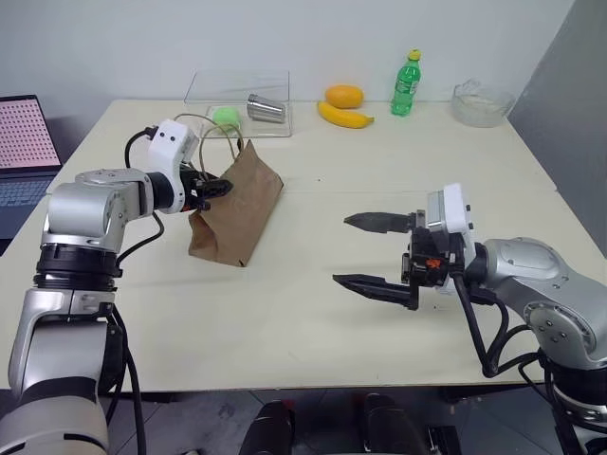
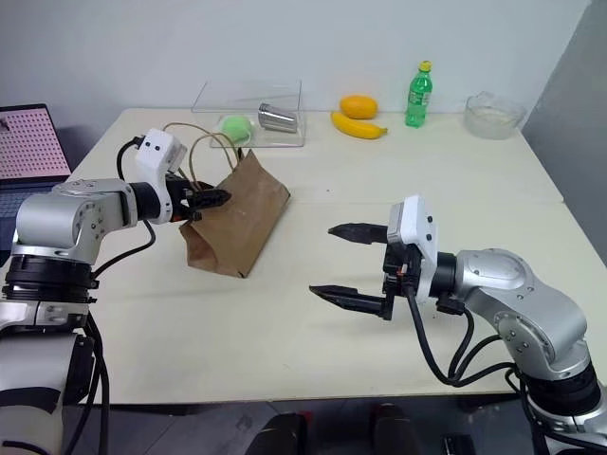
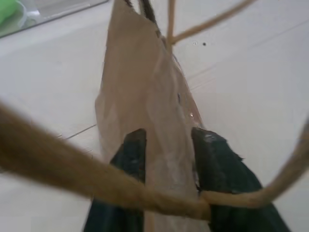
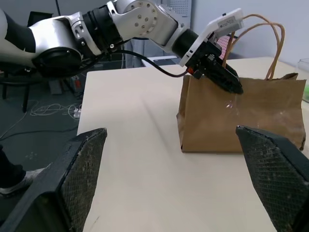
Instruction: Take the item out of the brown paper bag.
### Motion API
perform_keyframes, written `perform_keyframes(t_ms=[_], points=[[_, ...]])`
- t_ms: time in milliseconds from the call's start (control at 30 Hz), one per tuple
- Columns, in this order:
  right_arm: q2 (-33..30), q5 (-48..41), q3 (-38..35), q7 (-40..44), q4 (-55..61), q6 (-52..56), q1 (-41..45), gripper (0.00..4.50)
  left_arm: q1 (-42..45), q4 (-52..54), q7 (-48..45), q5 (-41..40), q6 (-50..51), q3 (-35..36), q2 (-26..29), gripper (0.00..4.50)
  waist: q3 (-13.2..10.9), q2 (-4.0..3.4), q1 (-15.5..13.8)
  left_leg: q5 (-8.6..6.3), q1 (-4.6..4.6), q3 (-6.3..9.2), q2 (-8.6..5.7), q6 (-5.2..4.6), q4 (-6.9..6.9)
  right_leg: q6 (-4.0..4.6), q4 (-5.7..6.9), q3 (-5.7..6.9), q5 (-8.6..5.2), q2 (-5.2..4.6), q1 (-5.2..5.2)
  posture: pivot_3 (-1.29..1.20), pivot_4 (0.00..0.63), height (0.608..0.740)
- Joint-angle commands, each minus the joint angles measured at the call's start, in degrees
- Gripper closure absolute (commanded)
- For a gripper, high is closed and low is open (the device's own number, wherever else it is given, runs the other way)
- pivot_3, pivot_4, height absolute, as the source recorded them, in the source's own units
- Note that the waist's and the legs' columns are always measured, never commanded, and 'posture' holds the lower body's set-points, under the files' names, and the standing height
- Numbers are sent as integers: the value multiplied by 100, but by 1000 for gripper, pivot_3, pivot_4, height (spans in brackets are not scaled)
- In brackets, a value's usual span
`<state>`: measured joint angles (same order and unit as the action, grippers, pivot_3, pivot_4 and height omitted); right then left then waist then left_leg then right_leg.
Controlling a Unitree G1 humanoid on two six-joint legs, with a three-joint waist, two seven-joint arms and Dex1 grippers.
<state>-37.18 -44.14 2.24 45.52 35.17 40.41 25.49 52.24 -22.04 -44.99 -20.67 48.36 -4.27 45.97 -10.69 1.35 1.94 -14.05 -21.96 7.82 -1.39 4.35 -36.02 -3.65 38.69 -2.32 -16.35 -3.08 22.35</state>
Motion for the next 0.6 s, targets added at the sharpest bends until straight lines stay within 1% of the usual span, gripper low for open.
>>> perform_keyframes(t_ms=[33, 67, 133, 267, 433, 467, 533, 600], points=[[-61, -180, -187, 35, 209, -27, 106, 0, 241, -135, -389, 226, -198, -24, 176, 4232, 0, 0, 3, 0, 0, 0, 0, 0, 0, 0, 0, 0, 0, 0, 0, 0, 150, 740], [-62, -183, -188, 37, 208, -25, 107, 0, 268, -199, -462, 290, -245, -42, 183, 4479, 0, 0, 5, 0, 0, 0, 0, 0, 0, 0, 1, 0, 0, 0, 0, 0, 150, 740], [-69, -190, -190, 38, 210, -25, 103, 0, 345, -322, -666, 392, -345, -83, 199, 4479, 0, 0, 6, 0, 0, 0, 1, 0, 0, 0, 2, 0, 0, 0, 1, 0, 150, 740], [-85, -208, -209, 40, 213, -18, 84, 0, 788, -870, -1389, 560, -735, -202, 239, 4479, -3, 4, 5, 0, -3, 1, 0, 0, -2, 0, 3, 3, 0, 0, 2, 0, 150, 740], [-73, -182, -245, -25, 239, -20, -10, 0, 1343, -1706, -2627, 899, -2160, -476, 83, 4479, -6, 7, 3, 0, -14, 0, -1, 0, -2, 0, 3, 3, 0, 0, 13, 0, 150, 740], [-63, -164, -251, -58, 263, -29, -49, 0, 1442, -1897, -2804, 1003, -2624, -520, 9, 4479, -6, 7, 3, 0, -23, 0, -1, 0, -2, 0, 3, 3, 0, 0, 21, 0, 150, 740], [-19, -57, -254, -167, 337, -115, -177, 0, 1674, -2314, -3109, 1158, -3460, -562, -210, 4479, -6, 8, -4, 1, -46, 2, -1, 0, -7, 1, 9, 4, 1, 0, 41, 0, 150, 740], [33, 62, -257, -296, 432, -218, -309, 0, 1888, -2707, -3333, 1266, -4060, -540, -412, 4479, -7, 11, -21, 2, -87, 7, -4, 1, -19, 1, 21, 8, 2, -2, 82, 0, 150, 740]])
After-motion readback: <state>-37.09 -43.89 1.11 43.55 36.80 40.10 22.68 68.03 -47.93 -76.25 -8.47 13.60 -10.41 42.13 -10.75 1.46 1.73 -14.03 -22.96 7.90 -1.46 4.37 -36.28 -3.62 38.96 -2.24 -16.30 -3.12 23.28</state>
